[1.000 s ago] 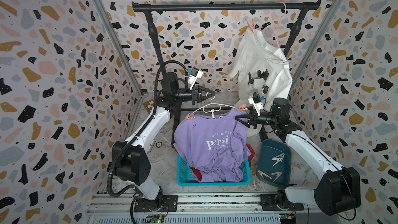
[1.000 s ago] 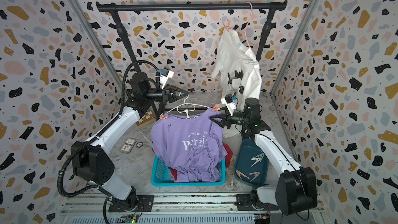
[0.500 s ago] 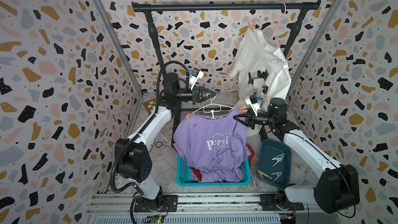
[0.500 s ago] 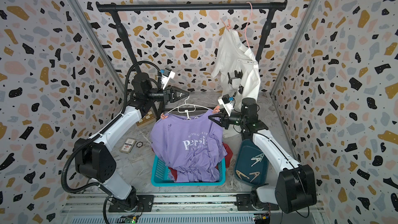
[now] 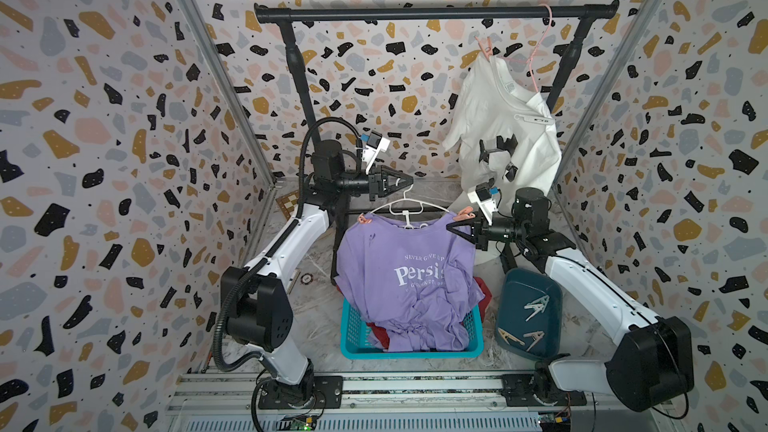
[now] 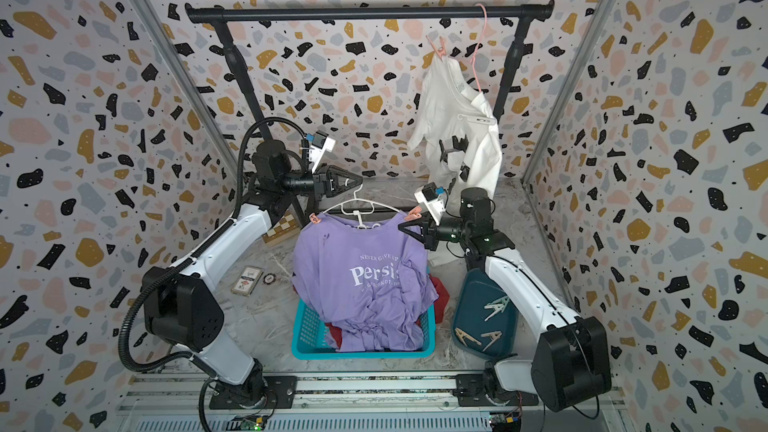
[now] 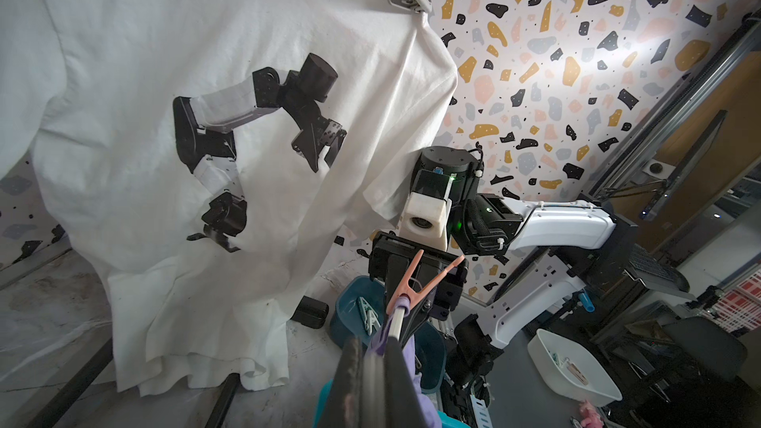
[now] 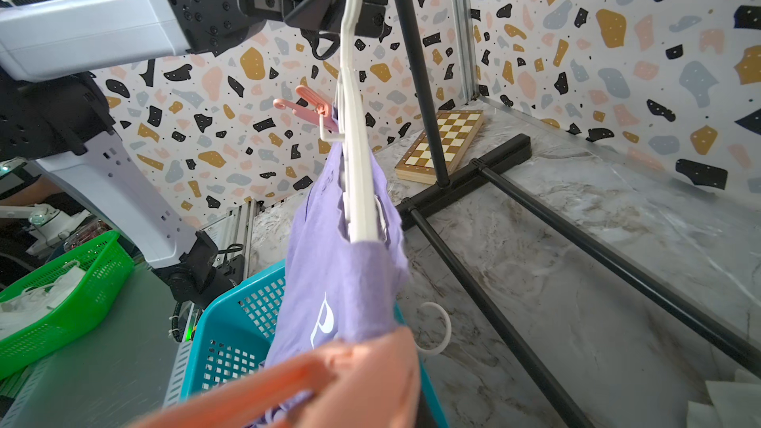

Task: Use clothespins to secure the t-shirt on both sides of the hanger
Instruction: Hang the hanger on the clothesline.

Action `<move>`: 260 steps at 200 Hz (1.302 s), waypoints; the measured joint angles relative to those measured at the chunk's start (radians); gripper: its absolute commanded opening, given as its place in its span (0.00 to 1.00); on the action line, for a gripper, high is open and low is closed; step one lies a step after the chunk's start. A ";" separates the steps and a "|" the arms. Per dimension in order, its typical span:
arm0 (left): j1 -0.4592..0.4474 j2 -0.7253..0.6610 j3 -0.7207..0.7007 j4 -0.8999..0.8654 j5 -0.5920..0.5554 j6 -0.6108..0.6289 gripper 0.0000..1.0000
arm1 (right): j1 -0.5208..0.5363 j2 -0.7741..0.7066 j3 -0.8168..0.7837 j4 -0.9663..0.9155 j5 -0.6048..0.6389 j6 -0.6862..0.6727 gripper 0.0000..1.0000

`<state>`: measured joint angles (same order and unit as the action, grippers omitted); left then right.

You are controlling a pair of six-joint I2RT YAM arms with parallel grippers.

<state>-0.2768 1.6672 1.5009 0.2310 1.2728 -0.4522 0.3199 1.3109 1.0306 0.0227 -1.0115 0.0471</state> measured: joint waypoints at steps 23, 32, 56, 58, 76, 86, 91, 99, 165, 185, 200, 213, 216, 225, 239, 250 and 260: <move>0.000 -0.005 0.000 -0.022 -0.016 0.022 0.06 | 0.008 -0.016 0.007 -0.024 0.027 -0.001 0.00; 0.000 -0.009 0.000 -0.028 -0.020 0.026 0.15 | 0.012 -0.023 0.007 -0.032 0.037 -0.001 0.00; 0.000 -0.020 0.000 -0.044 -0.044 0.043 0.55 | 0.023 -0.036 0.018 -0.059 0.065 -0.001 0.00; 0.000 -0.021 0.000 -0.045 -0.048 0.045 0.60 | 0.024 -0.037 0.020 -0.062 0.066 -0.001 0.00; 0.000 -0.032 -0.001 -0.060 -0.085 0.055 0.86 | 0.034 -0.039 0.041 -0.085 0.095 0.001 0.00; 0.000 -0.043 -0.004 -0.076 -0.113 0.063 0.95 | 0.036 -0.041 0.054 -0.100 0.109 0.002 0.00; 0.000 -0.051 -0.008 -0.082 -0.129 0.069 0.96 | 0.036 -0.043 0.059 -0.105 0.116 0.005 0.00; 0.000 -0.064 -0.013 -0.097 -0.152 0.074 0.99 | 0.036 -0.049 0.068 -0.118 0.128 0.009 0.00; 0.000 -0.216 -0.015 -0.237 -0.378 0.094 0.99 | 0.055 -0.061 0.230 -0.240 0.244 0.043 0.00; 0.000 -0.267 -0.015 -0.277 -0.429 0.093 0.99 | 0.071 -0.061 0.276 -0.259 0.282 0.054 0.00; 0.000 -0.309 -0.026 -0.296 -0.469 0.093 0.99 | 0.085 -0.059 0.312 -0.277 0.313 0.061 0.00; 0.000 -0.353 -0.048 -0.314 -0.506 0.093 0.99 | 0.095 -0.048 0.350 -0.294 0.337 0.065 0.00; 0.000 -0.365 -0.055 -0.320 -0.517 0.094 0.99 | 0.096 -0.046 0.358 -0.298 0.347 0.066 0.00; 0.000 -0.396 -0.076 -0.334 -0.542 0.094 0.99 | 0.099 -0.037 0.385 -0.306 0.361 0.071 0.00; 0.000 -0.437 -0.105 -0.351 -0.578 0.094 0.99 | 0.099 -0.027 0.422 -0.312 0.389 0.080 0.00; 0.000 -0.464 -0.125 -0.367 -0.603 0.093 0.99 | 0.099 -0.021 0.448 -0.317 0.411 0.086 0.00; 0.000 -0.483 -0.143 -0.377 -0.623 0.093 0.99 | 0.099 -0.015 0.475 -0.325 0.433 0.091 0.00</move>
<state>-0.2768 1.1843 1.3579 -0.1455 0.6498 -0.3592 0.4191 1.2961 1.5059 -0.3019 -0.5785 0.1383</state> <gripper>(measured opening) 0.990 0.104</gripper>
